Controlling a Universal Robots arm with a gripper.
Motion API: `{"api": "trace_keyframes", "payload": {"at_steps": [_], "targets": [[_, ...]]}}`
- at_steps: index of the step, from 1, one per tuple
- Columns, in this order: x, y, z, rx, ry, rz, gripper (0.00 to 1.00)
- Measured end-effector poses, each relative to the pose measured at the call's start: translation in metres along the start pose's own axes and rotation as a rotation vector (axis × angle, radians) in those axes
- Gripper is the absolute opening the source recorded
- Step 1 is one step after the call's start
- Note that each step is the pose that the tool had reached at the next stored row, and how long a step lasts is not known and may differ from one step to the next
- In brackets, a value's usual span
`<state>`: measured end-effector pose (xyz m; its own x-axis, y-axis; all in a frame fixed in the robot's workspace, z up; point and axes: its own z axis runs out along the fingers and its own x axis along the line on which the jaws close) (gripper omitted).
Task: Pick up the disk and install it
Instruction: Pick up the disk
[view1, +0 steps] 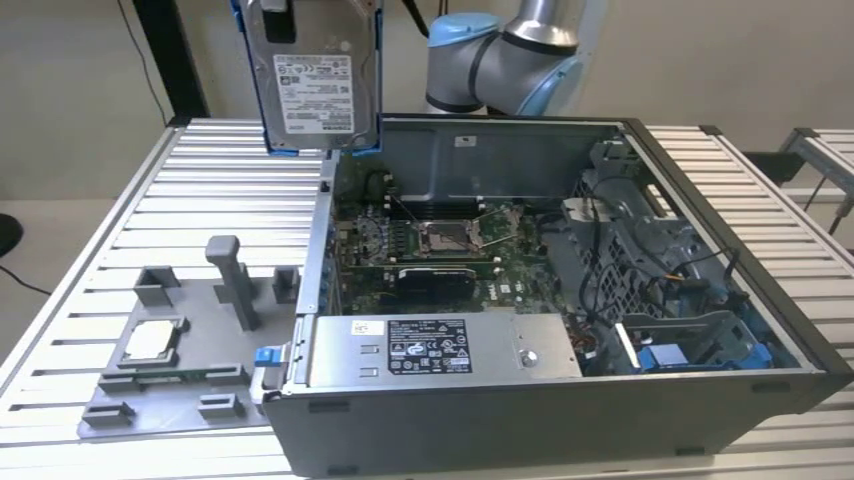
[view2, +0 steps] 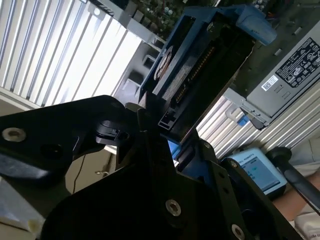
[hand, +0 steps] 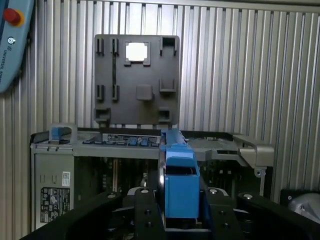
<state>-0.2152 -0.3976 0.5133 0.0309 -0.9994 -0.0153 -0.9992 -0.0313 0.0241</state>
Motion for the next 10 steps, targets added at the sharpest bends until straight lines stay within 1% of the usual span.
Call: {"api": "trace_keyframes", "payload": {"at_steps": [10], "targets": [[0.0012,-0.0387,-0.001,0.0,0.0,0.0,0.0]]}}
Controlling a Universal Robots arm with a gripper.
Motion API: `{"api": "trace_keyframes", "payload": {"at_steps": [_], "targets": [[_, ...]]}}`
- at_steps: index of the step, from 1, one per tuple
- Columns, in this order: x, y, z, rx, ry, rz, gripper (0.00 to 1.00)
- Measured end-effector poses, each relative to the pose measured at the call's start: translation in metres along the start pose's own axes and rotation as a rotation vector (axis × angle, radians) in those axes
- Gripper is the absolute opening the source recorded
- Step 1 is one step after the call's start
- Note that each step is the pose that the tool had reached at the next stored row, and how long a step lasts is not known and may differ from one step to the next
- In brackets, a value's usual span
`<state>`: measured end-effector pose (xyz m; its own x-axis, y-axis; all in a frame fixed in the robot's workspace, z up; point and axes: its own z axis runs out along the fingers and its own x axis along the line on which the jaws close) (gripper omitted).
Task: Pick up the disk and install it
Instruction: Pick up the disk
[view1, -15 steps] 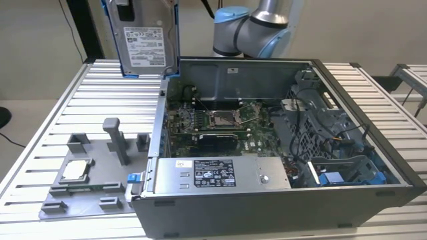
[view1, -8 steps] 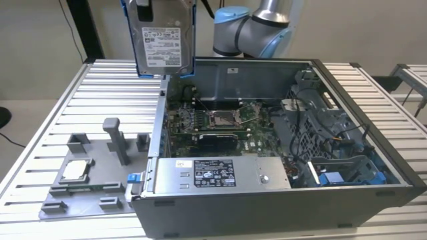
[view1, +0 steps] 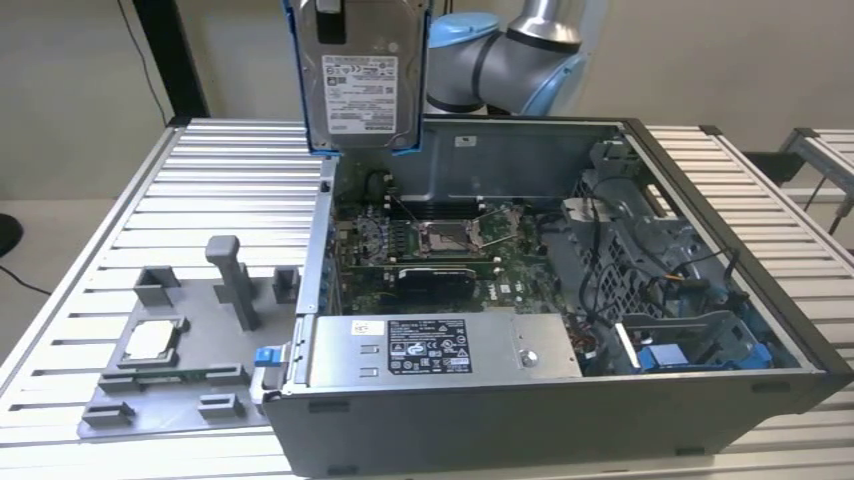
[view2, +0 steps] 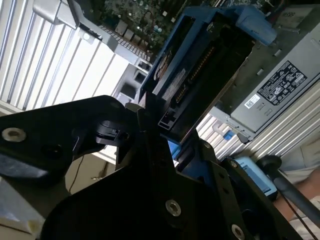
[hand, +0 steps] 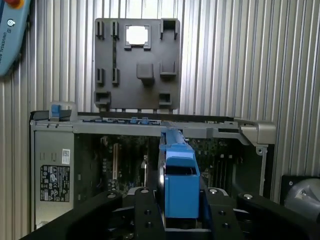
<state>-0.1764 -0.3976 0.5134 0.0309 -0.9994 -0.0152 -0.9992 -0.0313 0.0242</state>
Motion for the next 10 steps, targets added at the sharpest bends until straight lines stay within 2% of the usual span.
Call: {"api": "trace_keyframes", "payload": {"at_steps": [10], "targets": [[0.0011,-0.0368,-0.0009,0.0,-0.0001,0.0,0.0]]}}
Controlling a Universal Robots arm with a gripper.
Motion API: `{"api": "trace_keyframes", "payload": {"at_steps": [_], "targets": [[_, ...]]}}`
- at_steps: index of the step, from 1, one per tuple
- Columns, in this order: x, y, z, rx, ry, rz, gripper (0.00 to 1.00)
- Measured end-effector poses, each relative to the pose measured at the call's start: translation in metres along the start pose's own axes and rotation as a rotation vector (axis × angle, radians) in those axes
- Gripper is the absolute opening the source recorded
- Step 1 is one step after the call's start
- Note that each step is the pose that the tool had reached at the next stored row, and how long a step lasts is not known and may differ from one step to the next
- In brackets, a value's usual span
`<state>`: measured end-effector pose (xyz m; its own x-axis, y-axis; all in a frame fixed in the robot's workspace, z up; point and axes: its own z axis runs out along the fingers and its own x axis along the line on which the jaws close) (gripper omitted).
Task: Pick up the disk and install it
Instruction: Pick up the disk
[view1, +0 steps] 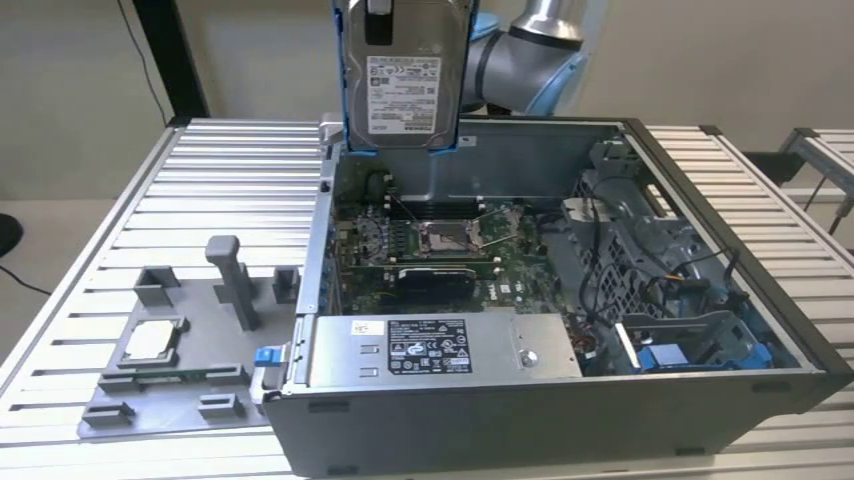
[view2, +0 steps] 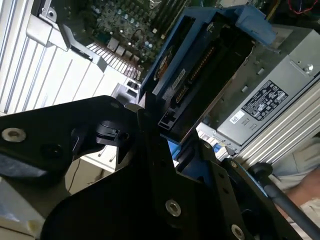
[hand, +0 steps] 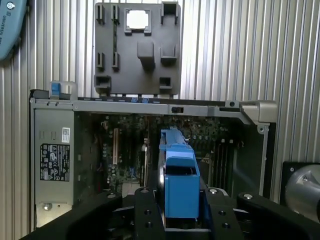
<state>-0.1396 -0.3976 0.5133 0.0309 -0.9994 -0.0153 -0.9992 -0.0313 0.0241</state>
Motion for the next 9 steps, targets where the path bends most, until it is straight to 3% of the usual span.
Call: {"api": "trace_keyframes", "payload": {"at_steps": [9], "targets": [[0.001,-0.0311,-0.0008,0.0,0.0001,0.0,0.0]]}}
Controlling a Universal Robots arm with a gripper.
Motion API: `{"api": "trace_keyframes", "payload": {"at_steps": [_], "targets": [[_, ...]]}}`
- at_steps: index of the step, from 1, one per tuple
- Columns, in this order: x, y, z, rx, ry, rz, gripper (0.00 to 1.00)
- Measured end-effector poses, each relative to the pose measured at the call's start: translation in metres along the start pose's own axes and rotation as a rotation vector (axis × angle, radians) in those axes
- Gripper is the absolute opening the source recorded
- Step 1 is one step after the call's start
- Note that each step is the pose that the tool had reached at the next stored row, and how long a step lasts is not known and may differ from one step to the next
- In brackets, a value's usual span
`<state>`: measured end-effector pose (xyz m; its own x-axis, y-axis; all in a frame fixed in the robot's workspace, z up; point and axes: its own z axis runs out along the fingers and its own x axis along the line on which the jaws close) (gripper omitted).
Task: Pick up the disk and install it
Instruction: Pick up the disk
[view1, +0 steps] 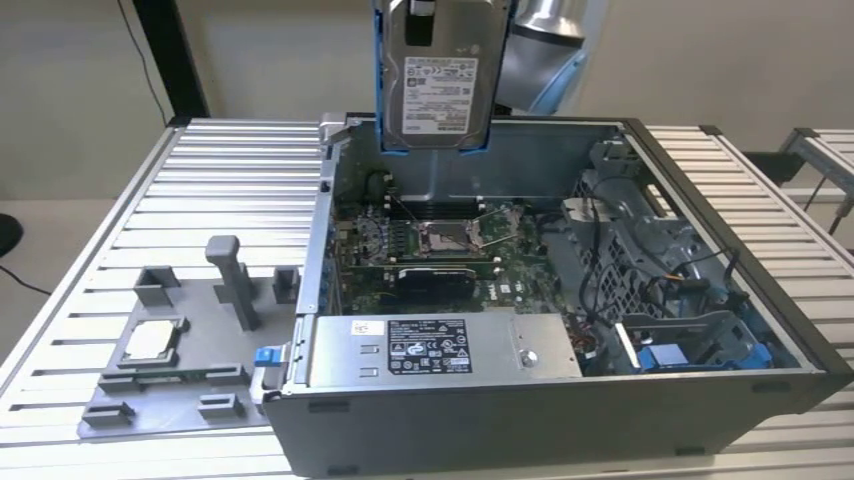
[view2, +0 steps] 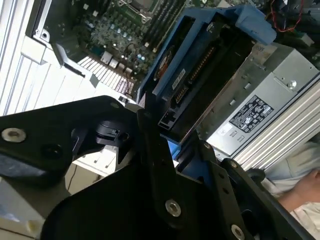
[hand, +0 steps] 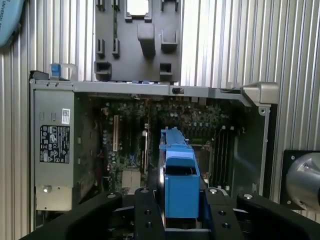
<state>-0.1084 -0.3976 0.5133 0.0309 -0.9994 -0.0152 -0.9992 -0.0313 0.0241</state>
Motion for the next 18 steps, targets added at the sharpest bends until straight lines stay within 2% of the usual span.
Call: {"api": "trace_keyframes", "payload": {"at_steps": [18], "targets": [[0.0018,-0.058,-0.0014,0.0,0.0,0.0,0.0]]}}
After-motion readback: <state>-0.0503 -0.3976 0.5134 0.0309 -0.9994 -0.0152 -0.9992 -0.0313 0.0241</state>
